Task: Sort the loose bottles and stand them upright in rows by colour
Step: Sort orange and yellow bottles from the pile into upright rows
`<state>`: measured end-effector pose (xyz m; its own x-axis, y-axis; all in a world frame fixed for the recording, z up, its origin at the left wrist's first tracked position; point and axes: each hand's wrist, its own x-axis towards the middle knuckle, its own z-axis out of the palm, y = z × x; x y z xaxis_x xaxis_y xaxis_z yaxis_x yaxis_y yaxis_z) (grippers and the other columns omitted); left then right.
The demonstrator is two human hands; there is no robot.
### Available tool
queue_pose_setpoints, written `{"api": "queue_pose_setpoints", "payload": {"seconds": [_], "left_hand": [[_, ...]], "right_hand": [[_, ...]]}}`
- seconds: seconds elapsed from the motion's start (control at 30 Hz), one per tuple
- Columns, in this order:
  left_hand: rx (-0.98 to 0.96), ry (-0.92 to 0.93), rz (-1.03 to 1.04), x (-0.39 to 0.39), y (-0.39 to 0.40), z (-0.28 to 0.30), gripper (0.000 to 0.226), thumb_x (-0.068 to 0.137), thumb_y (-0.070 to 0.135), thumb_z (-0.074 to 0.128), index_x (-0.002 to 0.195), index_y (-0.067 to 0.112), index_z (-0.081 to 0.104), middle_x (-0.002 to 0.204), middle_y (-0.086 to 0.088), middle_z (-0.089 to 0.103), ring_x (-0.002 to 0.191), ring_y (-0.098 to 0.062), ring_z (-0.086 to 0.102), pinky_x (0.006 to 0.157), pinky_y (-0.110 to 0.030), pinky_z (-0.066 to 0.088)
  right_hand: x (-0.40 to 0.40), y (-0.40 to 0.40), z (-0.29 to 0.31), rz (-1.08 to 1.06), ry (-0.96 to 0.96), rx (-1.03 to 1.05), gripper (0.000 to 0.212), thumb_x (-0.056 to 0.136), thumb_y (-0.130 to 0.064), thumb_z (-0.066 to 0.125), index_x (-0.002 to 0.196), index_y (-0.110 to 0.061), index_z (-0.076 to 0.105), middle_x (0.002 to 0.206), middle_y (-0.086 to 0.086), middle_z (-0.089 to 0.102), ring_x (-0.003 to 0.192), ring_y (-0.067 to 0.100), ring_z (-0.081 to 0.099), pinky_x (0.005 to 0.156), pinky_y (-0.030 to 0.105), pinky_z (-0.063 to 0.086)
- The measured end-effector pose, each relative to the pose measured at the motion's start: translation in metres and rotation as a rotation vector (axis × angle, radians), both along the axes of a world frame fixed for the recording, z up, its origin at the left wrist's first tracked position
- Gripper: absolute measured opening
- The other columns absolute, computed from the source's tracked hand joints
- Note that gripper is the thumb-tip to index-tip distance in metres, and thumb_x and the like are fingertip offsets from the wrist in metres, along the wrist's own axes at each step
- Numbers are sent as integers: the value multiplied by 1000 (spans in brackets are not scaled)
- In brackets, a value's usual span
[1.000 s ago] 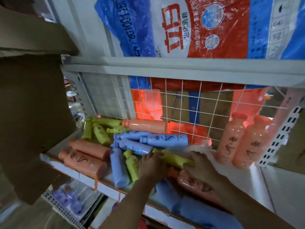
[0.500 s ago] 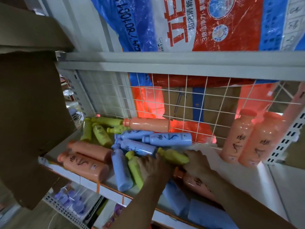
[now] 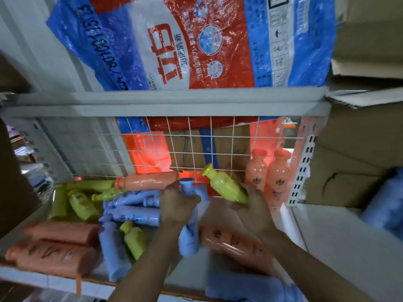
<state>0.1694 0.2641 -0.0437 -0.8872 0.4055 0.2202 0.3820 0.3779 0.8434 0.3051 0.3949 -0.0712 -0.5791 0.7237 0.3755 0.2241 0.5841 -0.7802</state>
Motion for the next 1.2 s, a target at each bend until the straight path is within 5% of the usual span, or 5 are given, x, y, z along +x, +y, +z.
{"api": "queue_pose_setpoints", "payload": {"seconds": [0.27,0.7,0.83,1.0,1.2], "left_hand": [[184,505,-247,82,67,56,44,66,30,68,109,21,63,95,-3,66,88,-32,61,74,-37,49],[429,-1,-826,293,182,26,39,69,9,79,102,22,61,88,10,59,83,7,52,77,-8,38],[357,-65,-786,332,215,5,58,71,16,77,125,28,59,117,8,62,113,-8,55,95,-15,42],[325,-122,-647,364,242,0,51,74,7,76,117,29,61,110,1,61,86,22,53,67,5,37],[246,-68,-563,373,273,-12,54,67,29,76,119,28,62,103,4,68,94,-4,63,77,-16,48]], "right_hand": [[91,22,14,-257,91,-61,44,72,-17,78,111,-13,58,102,2,67,91,20,63,80,31,48],[313,59,11,-662,139,-150,32,75,-19,76,99,-14,55,86,5,61,78,24,56,67,30,38],[362,93,4,-592,128,-179,33,77,-19,74,101,-15,53,90,5,62,80,23,58,68,32,40],[404,140,-4,-499,84,-213,35,74,-23,76,101,-15,54,91,7,65,83,26,61,71,37,47],[418,174,-11,-416,85,-223,35,76,-22,75,104,-14,55,92,7,66,83,24,62,71,38,49]]}}
